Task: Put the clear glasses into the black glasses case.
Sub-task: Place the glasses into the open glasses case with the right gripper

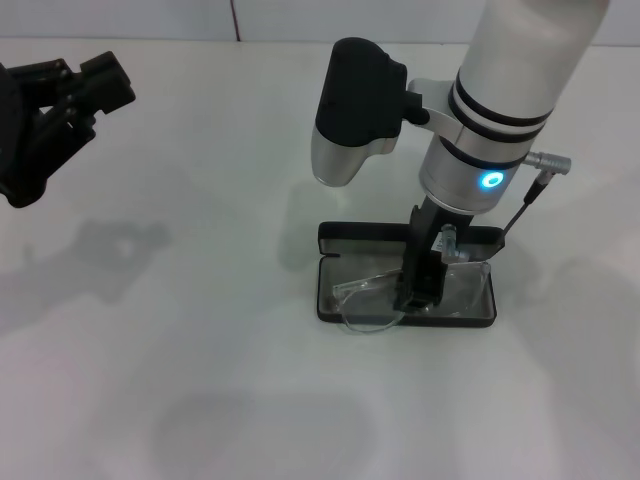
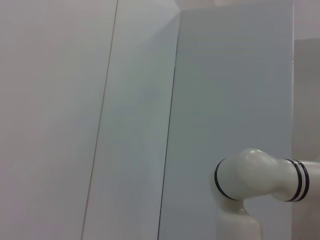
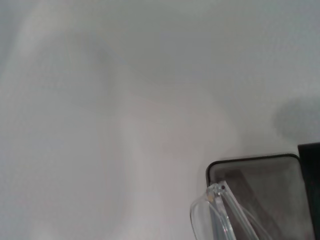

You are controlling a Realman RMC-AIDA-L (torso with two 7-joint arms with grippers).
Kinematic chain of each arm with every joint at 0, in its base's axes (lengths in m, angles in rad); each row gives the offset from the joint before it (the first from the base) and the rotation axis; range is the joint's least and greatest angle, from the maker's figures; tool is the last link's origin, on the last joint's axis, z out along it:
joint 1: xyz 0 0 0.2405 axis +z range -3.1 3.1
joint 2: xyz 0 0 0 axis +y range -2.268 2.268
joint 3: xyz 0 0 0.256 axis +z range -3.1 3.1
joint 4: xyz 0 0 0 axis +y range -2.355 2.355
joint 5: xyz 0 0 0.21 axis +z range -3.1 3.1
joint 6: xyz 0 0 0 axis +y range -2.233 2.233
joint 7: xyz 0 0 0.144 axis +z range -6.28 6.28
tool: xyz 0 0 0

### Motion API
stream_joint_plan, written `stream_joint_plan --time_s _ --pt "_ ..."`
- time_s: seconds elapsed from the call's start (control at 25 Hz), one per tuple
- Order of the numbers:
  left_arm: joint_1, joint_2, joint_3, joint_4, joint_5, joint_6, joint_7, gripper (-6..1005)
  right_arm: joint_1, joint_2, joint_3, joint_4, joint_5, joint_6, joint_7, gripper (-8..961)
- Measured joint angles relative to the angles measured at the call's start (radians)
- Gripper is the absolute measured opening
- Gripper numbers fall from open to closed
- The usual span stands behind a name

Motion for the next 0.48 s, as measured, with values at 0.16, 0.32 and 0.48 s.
stream_joint_plan --time_s 0.16,0.32,0.48 --pt "0.0 0.0 0.0 0.0 0.0 0.008 0.0 117 -0.001 0.0 0.0 -0.008 -0.003 0.003 0.01 180" --pt "0.001 0.0 0.0 0.0 0.0 0.012 0.0 117 -0.001 0.0 -0.003 -0.01 -0.003 0.0 0.01 176" --pt "0.004 0.0 -0.003 0.0 0.0 0.012 0.0 117 -0.001 0.0 -0.005 -0.014 -0.002 -0.01 0.01 173"
